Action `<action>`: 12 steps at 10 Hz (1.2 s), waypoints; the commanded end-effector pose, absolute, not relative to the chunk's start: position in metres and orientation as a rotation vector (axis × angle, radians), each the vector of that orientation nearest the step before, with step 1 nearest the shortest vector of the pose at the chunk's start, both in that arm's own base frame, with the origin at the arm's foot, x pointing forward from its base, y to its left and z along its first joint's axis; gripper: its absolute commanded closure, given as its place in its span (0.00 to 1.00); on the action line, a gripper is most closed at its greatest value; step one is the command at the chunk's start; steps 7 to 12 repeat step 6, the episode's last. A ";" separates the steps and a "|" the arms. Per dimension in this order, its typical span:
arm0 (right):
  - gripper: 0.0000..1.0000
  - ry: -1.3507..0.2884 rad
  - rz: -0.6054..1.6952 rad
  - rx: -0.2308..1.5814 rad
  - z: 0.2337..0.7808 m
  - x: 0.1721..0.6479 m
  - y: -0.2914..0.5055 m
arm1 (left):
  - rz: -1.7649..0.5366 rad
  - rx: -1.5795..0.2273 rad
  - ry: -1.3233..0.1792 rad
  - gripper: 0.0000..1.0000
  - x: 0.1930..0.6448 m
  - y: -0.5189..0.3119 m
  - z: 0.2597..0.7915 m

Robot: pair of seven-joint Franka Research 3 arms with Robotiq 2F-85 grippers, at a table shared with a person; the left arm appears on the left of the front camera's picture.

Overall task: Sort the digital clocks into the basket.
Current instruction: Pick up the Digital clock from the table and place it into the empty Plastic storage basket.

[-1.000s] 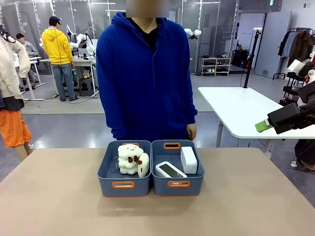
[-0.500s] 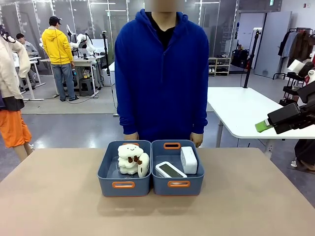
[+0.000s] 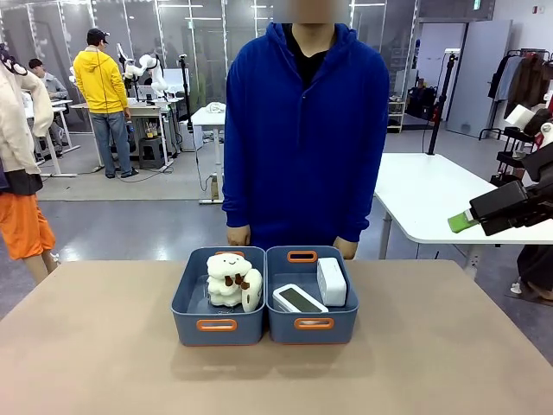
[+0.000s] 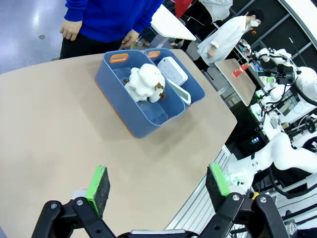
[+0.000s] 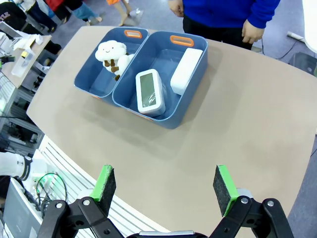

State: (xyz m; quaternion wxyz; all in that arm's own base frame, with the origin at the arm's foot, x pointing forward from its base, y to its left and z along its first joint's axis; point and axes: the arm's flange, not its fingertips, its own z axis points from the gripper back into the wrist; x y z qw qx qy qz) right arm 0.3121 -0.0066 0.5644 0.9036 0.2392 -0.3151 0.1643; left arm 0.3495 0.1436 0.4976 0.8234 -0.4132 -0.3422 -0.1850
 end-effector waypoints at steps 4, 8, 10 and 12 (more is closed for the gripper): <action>0.00 -0.647 0.318 0.485 0.564 0.312 -0.004 | -0.379 -0.901 -0.723 0.01 0.352 0.144 0.502; 0.00 -0.647 0.318 0.485 0.564 0.312 -0.004 | -0.379 -0.901 -0.723 0.01 0.352 0.144 0.502; 0.00 -0.647 0.318 0.485 0.564 0.312 -0.004 | -0.379 -0.901 -0.723 0.01 0.352 0.144 0.502; 0.00 -0.647 0.318 0.485 0.564 0.312 -0.004 | -0.379 -0.901 -0.723 0.01 0.352 0.144 0.502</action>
